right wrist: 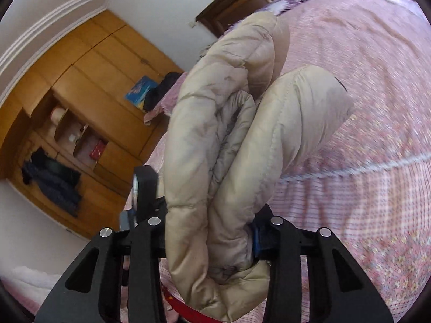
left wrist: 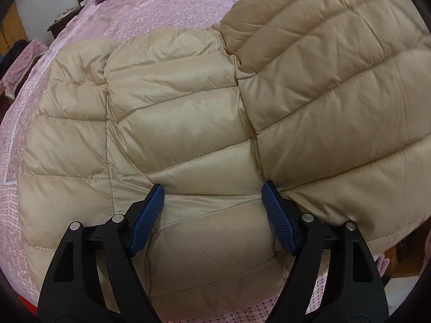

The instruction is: Fold large clothes

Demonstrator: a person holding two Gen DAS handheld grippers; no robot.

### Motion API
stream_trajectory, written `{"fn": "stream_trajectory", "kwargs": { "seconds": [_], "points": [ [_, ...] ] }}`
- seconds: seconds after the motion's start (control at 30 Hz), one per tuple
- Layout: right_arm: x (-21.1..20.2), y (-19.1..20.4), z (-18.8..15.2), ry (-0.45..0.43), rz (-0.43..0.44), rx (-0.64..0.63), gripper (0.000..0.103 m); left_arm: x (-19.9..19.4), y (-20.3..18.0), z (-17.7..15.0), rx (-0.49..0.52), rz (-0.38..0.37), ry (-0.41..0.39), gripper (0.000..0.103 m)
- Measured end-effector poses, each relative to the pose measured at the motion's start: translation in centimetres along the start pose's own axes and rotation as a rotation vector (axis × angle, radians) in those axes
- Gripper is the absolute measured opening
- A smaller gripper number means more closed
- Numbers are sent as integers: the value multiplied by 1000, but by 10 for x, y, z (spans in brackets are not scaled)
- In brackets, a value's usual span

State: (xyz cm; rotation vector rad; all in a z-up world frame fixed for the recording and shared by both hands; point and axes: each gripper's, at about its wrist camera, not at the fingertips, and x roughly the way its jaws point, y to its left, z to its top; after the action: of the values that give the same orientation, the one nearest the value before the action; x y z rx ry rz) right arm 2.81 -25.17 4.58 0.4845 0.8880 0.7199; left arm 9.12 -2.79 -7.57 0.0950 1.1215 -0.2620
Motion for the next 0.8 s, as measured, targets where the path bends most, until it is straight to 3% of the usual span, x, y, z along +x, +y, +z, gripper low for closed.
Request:
{"fn": "stream_trajectory", "kwargs": {
  "seconds": [0.1, 0.2, 0.3, 0.4, 0.53, 0.73, 0.8],
  "points": [
    [0, 12, 8, 16, -16, -53, 37, -13, 6, -3, -25, -22, -14, 74],
    [9, 26, 11, 44, -52, -88, 37, -45, 27, -6, -87, -67, -84, 74],
    [18, 36, 17, 79, -91, -113, 37, -81, 56, -10, -137, -25, -168, 69],
    [31, 52, 25, 118, -123, -137, 37, -104, 86, -14, -186, 21, -195, 56],
    [56, 75, 30, 167, -135, -174, 37, -109, 114, -17, -210, 73, -169, 46],
    [105, 101, 35, 251, -123, -221, 37, -88, 147, -16, -266, 30, -102, 27],
    [123, 108, 35, 282, -121, -233, 37, -80, 154, -15, -278, 23, -89, 25]
  ]
}}
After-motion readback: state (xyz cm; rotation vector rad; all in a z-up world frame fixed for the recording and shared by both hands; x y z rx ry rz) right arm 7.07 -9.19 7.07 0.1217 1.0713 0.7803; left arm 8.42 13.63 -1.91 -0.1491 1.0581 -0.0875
